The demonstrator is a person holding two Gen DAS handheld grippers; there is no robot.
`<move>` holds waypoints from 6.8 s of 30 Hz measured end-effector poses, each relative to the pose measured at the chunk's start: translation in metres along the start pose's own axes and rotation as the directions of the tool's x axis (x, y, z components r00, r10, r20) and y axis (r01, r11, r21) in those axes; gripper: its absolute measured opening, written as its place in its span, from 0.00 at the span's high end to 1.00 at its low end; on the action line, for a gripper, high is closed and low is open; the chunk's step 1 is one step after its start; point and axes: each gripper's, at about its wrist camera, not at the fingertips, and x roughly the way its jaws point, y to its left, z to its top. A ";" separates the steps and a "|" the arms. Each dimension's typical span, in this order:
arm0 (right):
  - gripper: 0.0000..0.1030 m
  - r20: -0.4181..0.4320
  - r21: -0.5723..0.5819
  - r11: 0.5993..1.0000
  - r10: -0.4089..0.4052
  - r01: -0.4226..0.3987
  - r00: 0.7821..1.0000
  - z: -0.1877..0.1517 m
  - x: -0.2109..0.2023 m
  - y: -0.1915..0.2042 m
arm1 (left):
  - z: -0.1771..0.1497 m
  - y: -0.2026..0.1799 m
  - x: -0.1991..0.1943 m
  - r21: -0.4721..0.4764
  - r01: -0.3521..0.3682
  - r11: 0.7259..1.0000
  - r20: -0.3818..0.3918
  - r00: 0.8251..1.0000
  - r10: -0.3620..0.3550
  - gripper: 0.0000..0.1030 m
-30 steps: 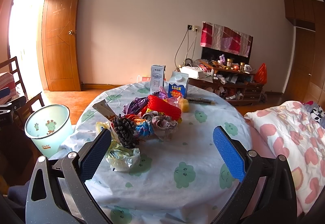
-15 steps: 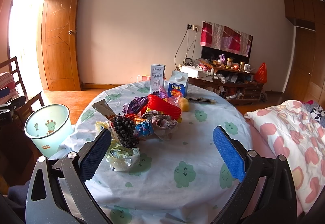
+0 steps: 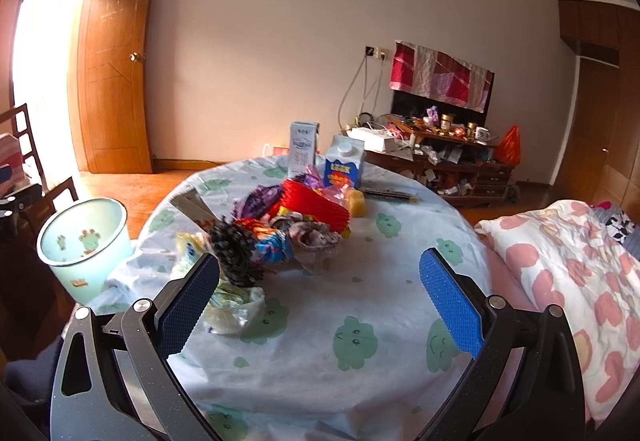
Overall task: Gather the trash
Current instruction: 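Reach the right tool to the black knotted cloth and grasp it, then grasp a brown wrapper with the left tool while the right tool lifts the black cloth, then carry both held items over the light-blue bin and open both tools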
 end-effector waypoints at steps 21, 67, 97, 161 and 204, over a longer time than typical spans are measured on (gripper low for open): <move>0.05 -0.015 -0.023 0.998 0.065 -0.065 0.998 0.000 0.059 0.027 | -0.042 -0.046 0.086 0.067 0.013 0.998 -0.154 0.988 -0.003 0.06; 0.39 -0.191 0.060 0.980 0.199 -0.190 0.961 -0.042 0.105 -0.036 | -0.022 -0.083 0.090 0.053 0.179 0.982 -0.133 0.976 -0.171 0.06; 0.88 -0.182 0.198 0.961 0.230 -0.193 0.956 -0.059 0.100 -0.091 | -0.006 -0.168 0.089 0.198 0.397 0.896 -0.180 0.914 -0.365 0.98; 0.88 -0.131 -0.066 0.886 0.448 -0.458 0.885 0.066 0.159 0.154 | -0.008 0.079 0.062 -0.067 0.039 0.997 -0.061 0.997 -0.043 0.99; 0.88 -0.265 -0.230 0.842 0.428 -0.487 0.864 0.072 0.190 0.259 | -0.030 0.138 0.090 -0.160 -0.093 0.983 -0.166 0.984 0.066 0.99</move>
